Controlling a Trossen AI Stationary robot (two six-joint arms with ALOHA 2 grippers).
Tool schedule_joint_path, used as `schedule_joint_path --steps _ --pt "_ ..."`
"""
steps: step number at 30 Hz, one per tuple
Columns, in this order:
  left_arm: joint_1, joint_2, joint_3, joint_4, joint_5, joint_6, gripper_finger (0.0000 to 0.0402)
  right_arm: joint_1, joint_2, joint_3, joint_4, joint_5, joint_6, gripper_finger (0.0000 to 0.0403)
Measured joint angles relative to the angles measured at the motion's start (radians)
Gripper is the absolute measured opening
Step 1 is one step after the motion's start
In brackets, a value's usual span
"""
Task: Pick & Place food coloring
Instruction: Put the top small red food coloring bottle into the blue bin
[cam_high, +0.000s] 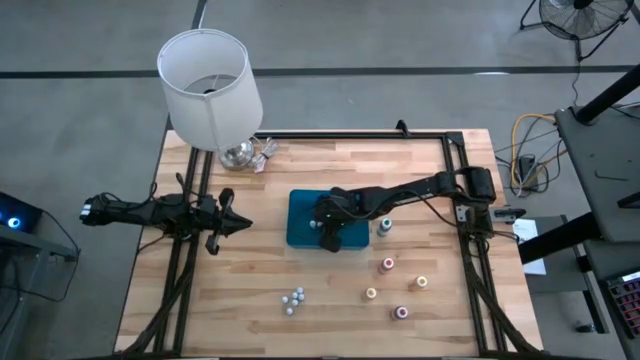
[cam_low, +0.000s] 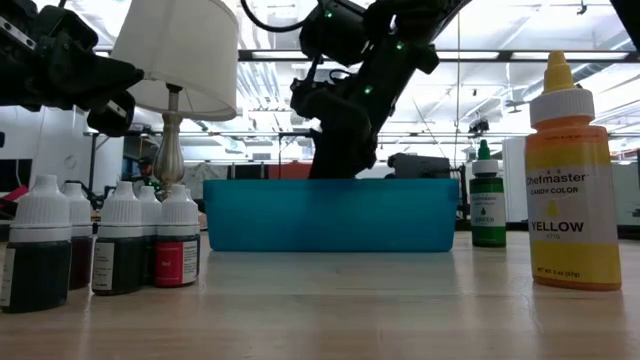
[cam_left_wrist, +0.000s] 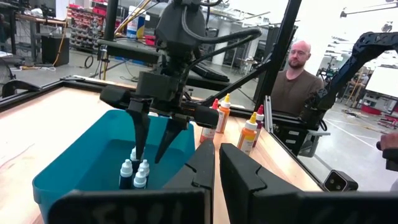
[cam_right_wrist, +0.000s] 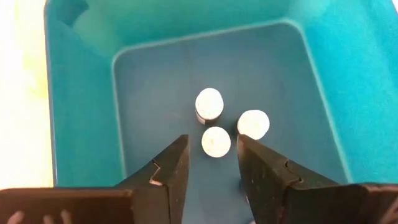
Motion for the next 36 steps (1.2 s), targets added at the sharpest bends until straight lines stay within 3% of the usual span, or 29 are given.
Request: schedule_joint_path --steps 11,19,24,36 --pt "0.000 0.000 0.000 0.000 0.000 0.000 0.0000 0.050 -0.105 0.000 -0.088 -0.011 -0.001 0.0130" --pt "0.000 0.000 0.000 0.000 0.000 0.000 0.0000 0.129 -0.174 0.024 -0.075 -0.160 -0.024 0.0132" --pt "0.000 0.000 0.000 0.000 0.000 0.000 0.0000 0.182 -0.172 0.079 -0.046 -0.256 -0.071 0.0135" --pt "0.000 0.000 0.000 0.000 0.000 0.000 0.0000 0.248 -0.048 0.255 -0.033 -0.307 -0.152 0.0143"
